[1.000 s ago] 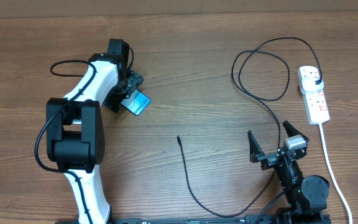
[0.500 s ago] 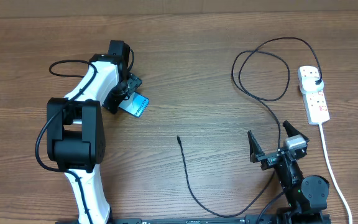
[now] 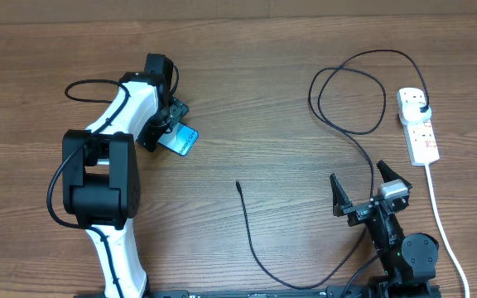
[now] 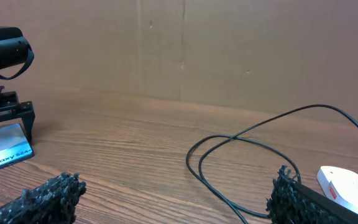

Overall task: Plug charger to phone and switch on socket
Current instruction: 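Close the left gripper on the phone's bottom edge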

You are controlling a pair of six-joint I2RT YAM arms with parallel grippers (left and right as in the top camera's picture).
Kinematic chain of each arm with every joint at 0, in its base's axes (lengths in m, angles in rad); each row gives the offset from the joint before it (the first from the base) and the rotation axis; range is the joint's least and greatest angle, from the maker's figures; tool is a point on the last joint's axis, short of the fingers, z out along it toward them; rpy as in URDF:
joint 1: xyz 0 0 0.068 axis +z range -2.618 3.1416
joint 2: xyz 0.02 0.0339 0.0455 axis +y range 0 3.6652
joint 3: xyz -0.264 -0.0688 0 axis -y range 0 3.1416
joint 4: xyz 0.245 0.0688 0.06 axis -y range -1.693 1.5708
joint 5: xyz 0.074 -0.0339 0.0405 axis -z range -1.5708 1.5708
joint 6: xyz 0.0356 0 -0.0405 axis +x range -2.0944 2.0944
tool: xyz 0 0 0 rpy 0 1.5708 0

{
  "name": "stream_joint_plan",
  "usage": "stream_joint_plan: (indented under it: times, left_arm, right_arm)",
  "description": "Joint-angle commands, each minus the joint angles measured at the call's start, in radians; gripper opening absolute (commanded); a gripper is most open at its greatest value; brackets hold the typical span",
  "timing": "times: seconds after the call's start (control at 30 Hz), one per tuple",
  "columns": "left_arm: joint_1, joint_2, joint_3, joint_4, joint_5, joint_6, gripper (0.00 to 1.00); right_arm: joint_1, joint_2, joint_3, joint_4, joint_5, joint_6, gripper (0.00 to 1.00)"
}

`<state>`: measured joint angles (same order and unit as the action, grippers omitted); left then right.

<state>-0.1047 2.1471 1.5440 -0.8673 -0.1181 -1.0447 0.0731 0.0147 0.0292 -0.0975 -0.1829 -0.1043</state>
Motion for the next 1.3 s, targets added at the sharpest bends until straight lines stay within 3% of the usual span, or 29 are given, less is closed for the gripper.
stream_joint_plan:
  times: [0.0,0.5,0.57,0.67,1.13,1.27]
  left_arm:
    - [-0.004,0.041,-0.027,0.006,-0.019,0.000,1.00]
    - [-0.006,0.041,-0.027,0.011,0.014,-0.019,1.00]
    - [-0.006,0.041,-0.027,0.011,0.014,-0.028,0.92]
    - [-0.007,0.041,-0.027,0.010,0.014,-0.034,0.89]
    - [-0.007,0.041,-0.027,0.008,0.014,-0.034,0.91]
    - [-0.007,0.041,-0.027,0.008,0.015,-0.034,1.00]
  right_arm:
    - [0.006,-0.012,-0.011,0.006,0.002,0.006,1.00]
    - [0.006,-0.012,-0.011,0.006,0.002,0.006,1.00]
    - [0.006,-0.012,-0.011,0.006,0.002,0.006,1.00]
    - [0.006,-0.012,-0.011,0.006,0.002,0.006,1.00]
    - [0.006,-0.012,-0.011,0.006,0.002,0.006,1.00]
    - [0.006,-0.012,-0.011,0.006,0.002,0.006,1.00]
